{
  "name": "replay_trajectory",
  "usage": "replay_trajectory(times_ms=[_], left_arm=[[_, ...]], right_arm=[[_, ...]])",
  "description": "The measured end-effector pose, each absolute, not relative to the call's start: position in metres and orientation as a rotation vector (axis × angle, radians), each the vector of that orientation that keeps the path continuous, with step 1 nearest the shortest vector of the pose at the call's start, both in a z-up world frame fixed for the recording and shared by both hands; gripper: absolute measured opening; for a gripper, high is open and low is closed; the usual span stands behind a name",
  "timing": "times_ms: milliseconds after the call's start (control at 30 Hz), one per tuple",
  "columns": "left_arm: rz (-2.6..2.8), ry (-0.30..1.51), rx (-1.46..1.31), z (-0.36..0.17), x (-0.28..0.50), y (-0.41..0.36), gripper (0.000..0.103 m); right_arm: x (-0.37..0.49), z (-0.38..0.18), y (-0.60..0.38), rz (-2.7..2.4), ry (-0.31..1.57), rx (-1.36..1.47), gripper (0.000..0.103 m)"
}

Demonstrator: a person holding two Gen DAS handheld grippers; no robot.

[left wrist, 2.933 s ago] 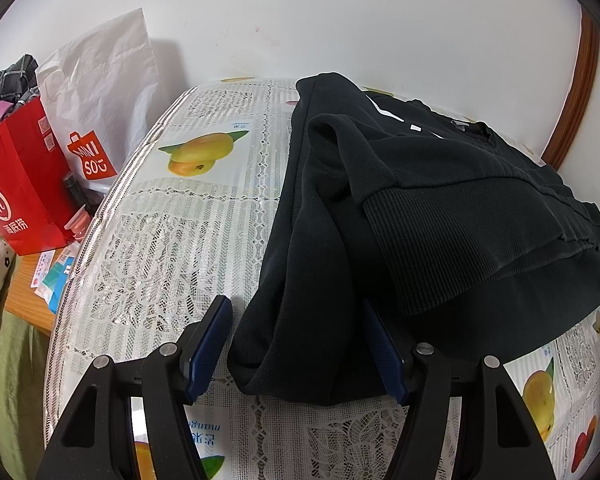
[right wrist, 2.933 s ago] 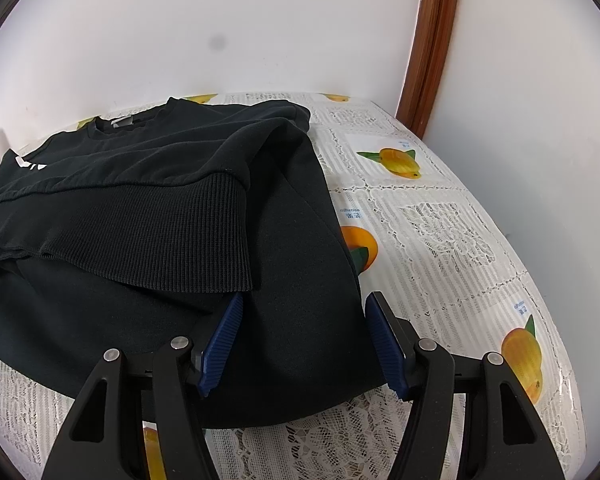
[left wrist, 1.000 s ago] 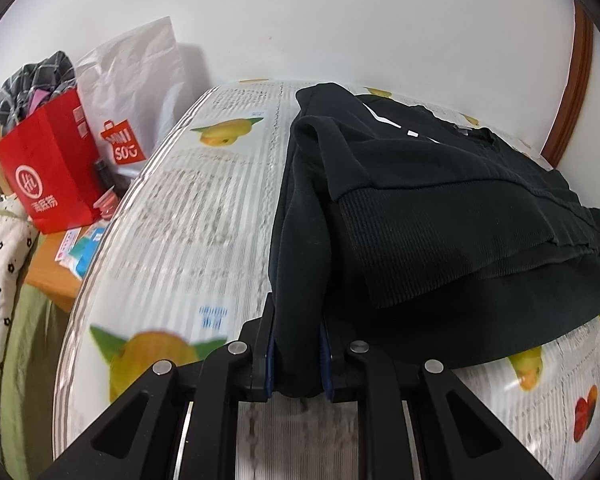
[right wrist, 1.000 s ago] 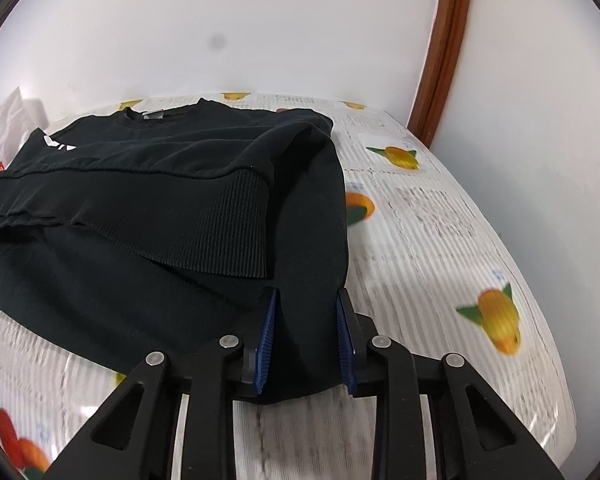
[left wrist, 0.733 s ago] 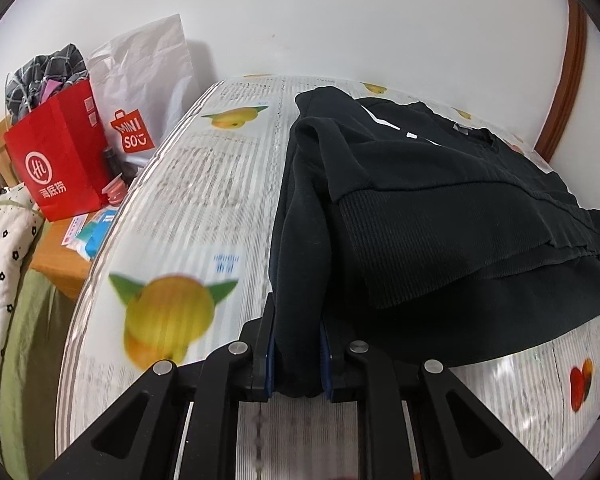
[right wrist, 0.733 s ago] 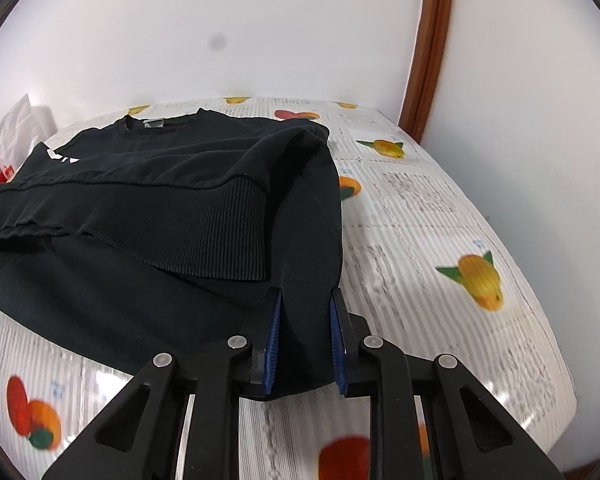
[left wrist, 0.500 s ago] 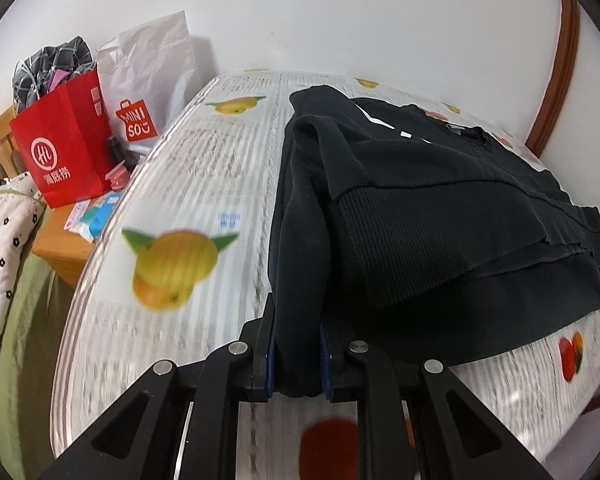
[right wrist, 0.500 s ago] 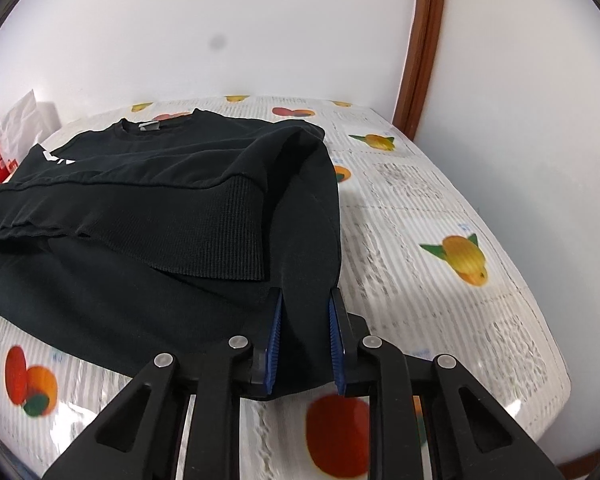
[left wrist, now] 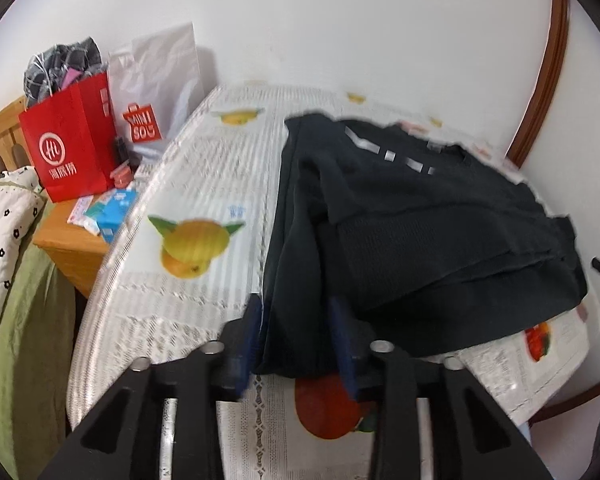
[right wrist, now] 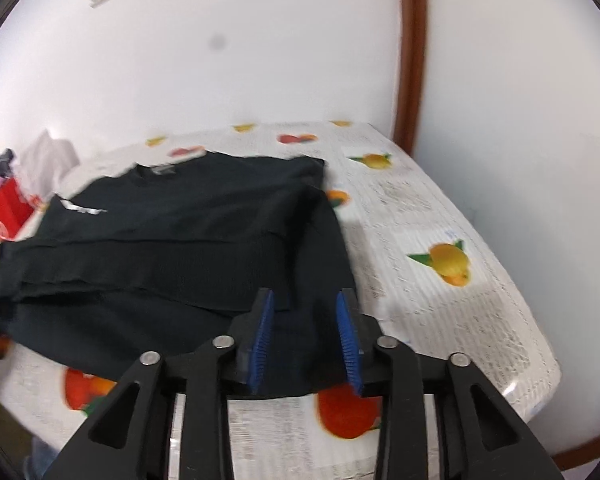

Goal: Fold small clothes

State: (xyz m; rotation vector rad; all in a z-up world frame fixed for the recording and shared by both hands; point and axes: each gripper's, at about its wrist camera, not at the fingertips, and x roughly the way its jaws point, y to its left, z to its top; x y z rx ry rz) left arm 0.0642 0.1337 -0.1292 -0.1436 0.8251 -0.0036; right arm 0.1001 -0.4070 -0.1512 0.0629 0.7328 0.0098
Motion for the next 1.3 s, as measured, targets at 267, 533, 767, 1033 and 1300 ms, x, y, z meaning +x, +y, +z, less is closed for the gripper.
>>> replay_trajectory(times_ms=[267,533,767,1033,1300], left_arm=[[-0.146,0.829,-0.126,-0.12,0.063,0.107,0.053],[-0.169,0.921,-0.075,-0.148,0.085,0.082,0.042],[-0.104,0.888,-0.073,-0.146,0.102,0.079,0.031],[-0.147,0.866,-0.148,-0.131,0.133,0.086,0.028],[-0.176,0.841,-0.198,-0.121,0.173,0.084,0.028]], right_arm=[[0.117,-0.181,-0.375,0.105,0.834,0.109,0.04],[0.131,-0.212,-0.363,0.074,0.903,0.098,0.041],[0.138,-0.205,-0.366,0.1,0.926,0.107,0.039],[0.164,-0.196,-0.373,0.122,0.932,0.175,0.039],[0.194,-0.179,-0.382,0.164,0.903,0.257,0.039]])
